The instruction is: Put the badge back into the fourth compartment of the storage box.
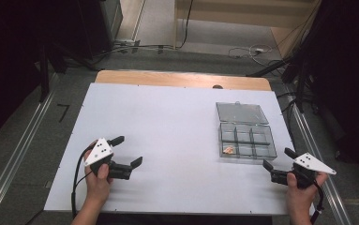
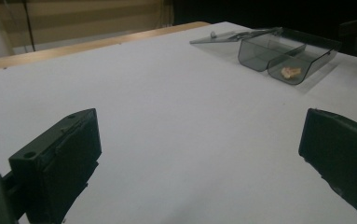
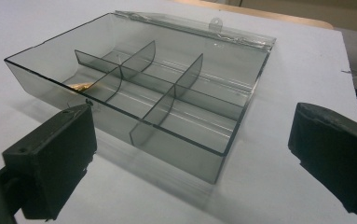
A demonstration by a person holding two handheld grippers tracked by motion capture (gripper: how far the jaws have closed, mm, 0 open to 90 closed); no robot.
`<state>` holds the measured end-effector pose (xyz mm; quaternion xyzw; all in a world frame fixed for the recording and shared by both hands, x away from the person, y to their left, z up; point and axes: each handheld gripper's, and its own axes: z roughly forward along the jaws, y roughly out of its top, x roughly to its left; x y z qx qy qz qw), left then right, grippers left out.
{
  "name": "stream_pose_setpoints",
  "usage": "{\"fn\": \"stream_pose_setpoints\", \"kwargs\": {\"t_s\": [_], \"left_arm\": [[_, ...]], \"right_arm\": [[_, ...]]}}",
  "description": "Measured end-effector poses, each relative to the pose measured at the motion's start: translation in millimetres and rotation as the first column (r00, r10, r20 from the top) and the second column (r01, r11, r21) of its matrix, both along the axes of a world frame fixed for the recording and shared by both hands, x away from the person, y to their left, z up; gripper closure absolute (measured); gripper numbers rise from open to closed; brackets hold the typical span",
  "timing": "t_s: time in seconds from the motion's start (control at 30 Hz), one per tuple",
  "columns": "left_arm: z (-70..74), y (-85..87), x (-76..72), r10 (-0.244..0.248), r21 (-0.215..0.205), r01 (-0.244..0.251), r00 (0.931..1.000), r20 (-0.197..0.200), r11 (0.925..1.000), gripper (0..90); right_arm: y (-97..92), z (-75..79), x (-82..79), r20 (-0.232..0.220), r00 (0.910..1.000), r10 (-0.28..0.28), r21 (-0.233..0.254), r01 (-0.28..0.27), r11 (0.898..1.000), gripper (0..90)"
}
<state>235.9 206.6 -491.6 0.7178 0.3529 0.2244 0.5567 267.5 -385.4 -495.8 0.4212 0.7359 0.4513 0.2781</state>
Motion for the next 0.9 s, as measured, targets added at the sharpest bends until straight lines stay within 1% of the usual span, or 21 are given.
{"fn": "stream_pose_setpoints", "kwargs": {"t_s": [0.13,0.2,0.27,0.37,0.5,0.53,0.6,0.8,0.9], "left_arm": [[-2.3,18.9,-8.4,0.04,-0.006,-0.04,0.9992,0.0,0.9992,0.0],[-4.2,29.9,-13.3,0.056,-0.017,-0.056,0.9984,0.002,0.9983,0.0],[-4.8,38.9,-17.5,0.057,-0.039,-0.057,0.9984,0.004,0.9976,0.0],[-3.6,48.4,-22.2,0.072,-0.026,-0.071,0.9971,0.026,0.9971,0.0],[-5.7,60.6,-23.3,0.096,-0.05,-0.094,0.9951,0.024,0.9943,0.0],[-6.6,61.6,-22.9,0.101,-0.059,-0.1,0.9947,0.019,0.9933,0.0],[-8.2,62.2,-21.7,0.095,-0.076,-0.094,0.9954,0.012,0.9927,0.0],[-9.2,55.3,-20.7,0.082,-0.03,-0.082,0.9966,0.01,0.9962,0.0],[-9.2,55.0,-20.5,0.084,-0.033,-0.084,0.9965,0.007,0.996,0.0]], "right_arm": [[-0.1,0.0,0.0,0.002,1.0,-0.001,0.001,0.001,1.0,0.0],[-0.4,0.0,0.0,0.002,1.0,-0.001,0.002,0.001,1.0,0.0],[-0.6,0.0,0.1,0.001,1.0,0.0,0.001,0.0,1.0,0.0],[-0.8,0.1,0.1,-0.002,1.0,-0.002,0.004,0.002,1.0,0.0],[-1.5,0.2,0.2,0.002,1.0,-0.001,0.005,0.001,1.0,0.0],[-1.6,0.2,0.1,0.001,1.0,-0.002,0.006,0.002,1.0,0.0],[-1.4,0.2,0.1,0.002,1.0,-0.002,0.005,0.002,1.0,0.0],[-1.3,0.1,0.3,0.001,1.0,-0.002,0.002,0.002,1.0,0.0],[-0.9,0.1,0.1,-0.003,1.0,-0.002,0.004,0.002,1.0,0.0]]}}
